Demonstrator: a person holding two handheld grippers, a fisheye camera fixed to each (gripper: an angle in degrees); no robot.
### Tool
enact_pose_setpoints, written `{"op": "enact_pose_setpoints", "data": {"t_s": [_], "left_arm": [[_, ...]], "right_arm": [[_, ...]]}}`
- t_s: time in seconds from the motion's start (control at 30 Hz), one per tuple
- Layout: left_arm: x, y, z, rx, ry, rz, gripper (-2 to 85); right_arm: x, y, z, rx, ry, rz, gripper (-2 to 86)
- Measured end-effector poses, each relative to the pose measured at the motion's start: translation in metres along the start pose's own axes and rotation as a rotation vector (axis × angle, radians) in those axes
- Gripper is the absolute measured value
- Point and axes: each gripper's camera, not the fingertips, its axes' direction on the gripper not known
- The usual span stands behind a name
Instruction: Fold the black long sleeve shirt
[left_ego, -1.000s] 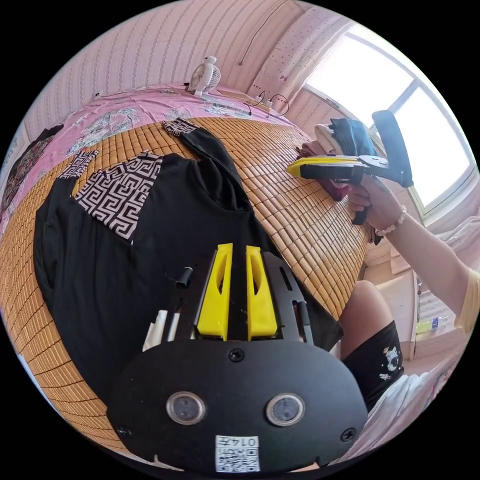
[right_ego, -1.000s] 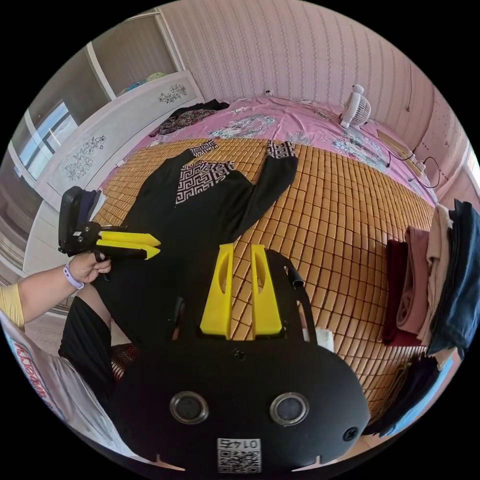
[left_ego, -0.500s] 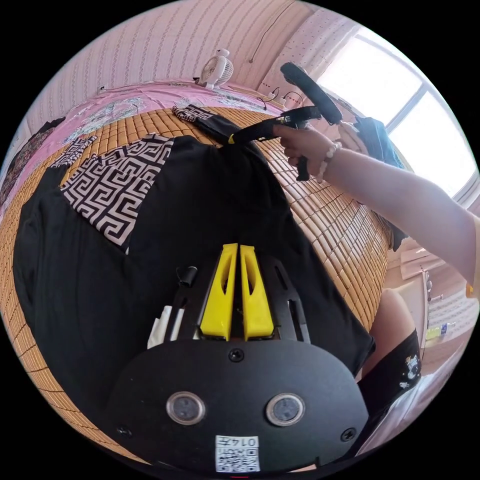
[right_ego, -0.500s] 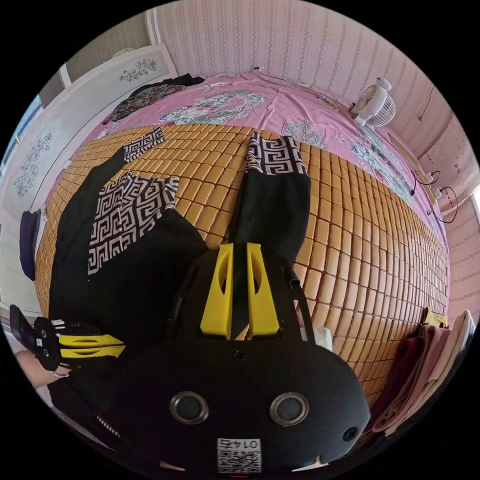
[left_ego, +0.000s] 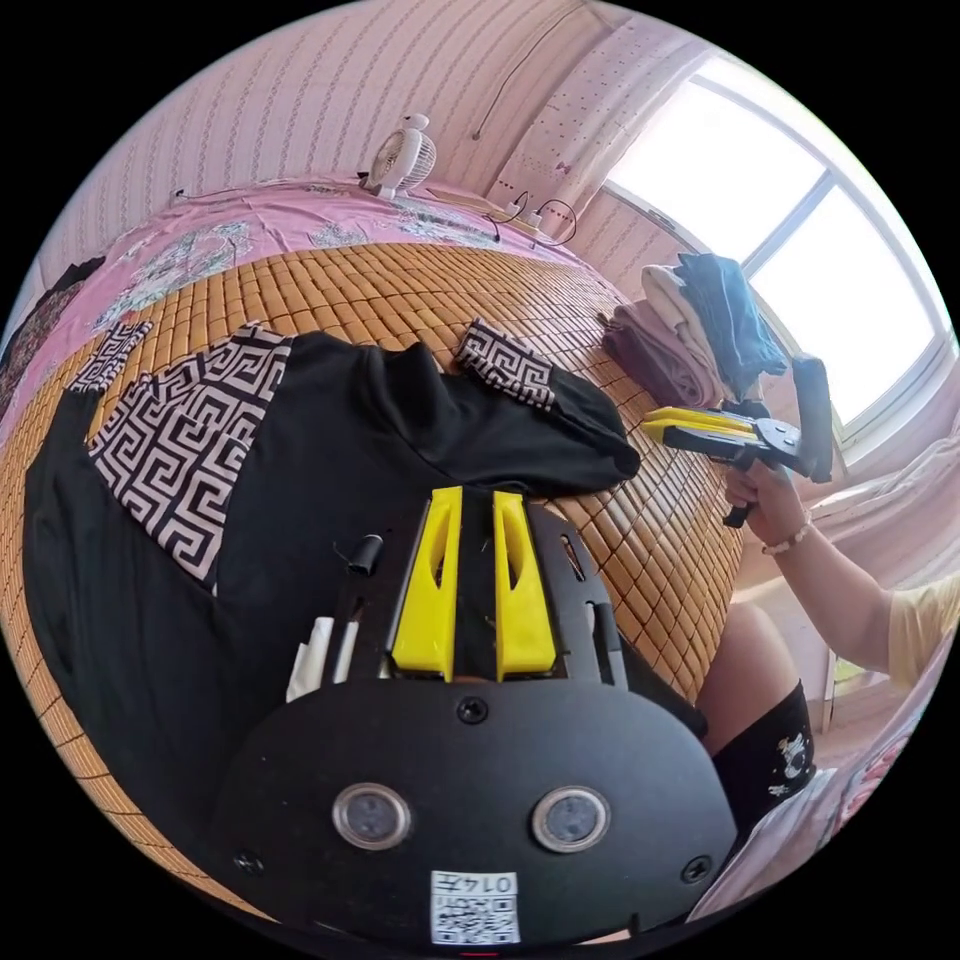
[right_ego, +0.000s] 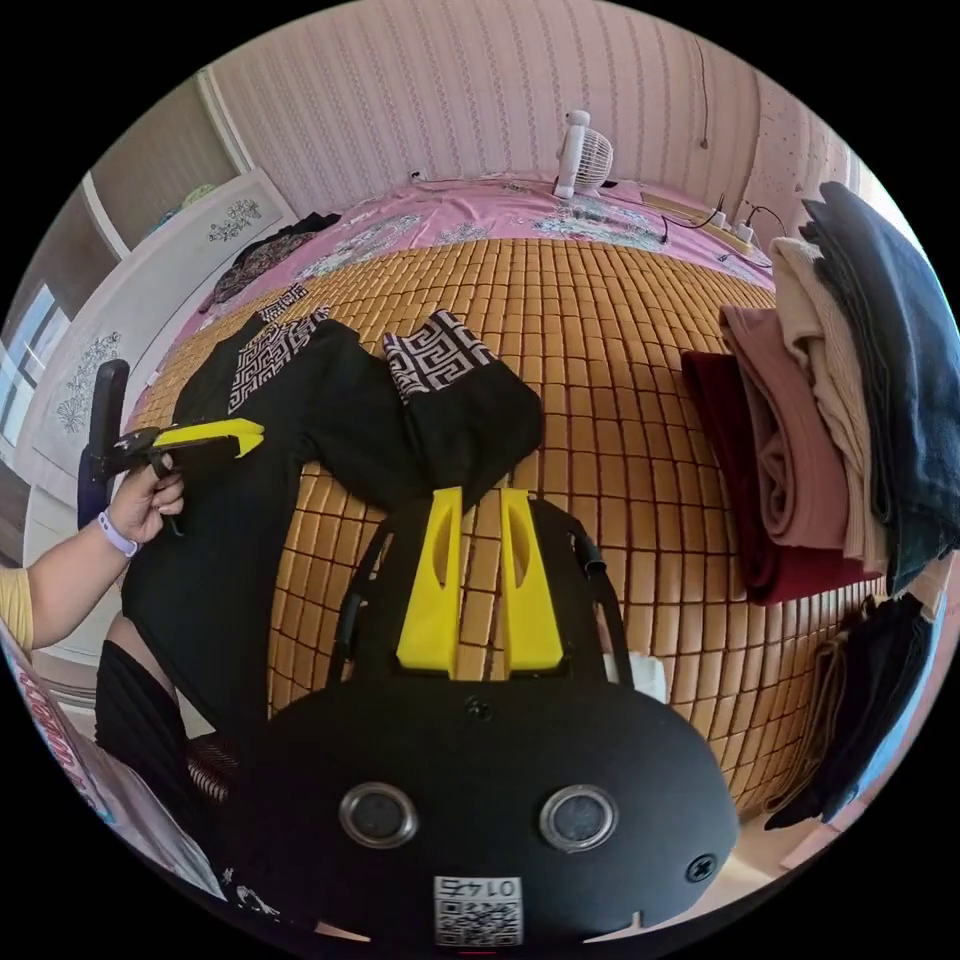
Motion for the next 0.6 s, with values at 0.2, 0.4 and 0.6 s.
{"op": "enact_pose_setpoints", "data": {"t_s": [0.2, 0.4, 0.6], "left_arm": [[0.016, -0.032, 0.046, -0.157, -0.066, 0.025, 5.9], [0.015, -0.040, 0.054, -0.129, -0.059, -0.009, 5.7], [0.024, -0.046, 0.056, -0.125, -0.038, 0.040, 6.8]], "right_arm": [[-0.051, -0.061, 0.030, 0.027, 0.032, -0.178, 9.6], [-0.029, -0.073, 0.055, -0.022, -0.001, -0.070, 1.5], [0.079, 0.038, -0.038, 0.325, -0.201, 0.362, 2.2]]}}
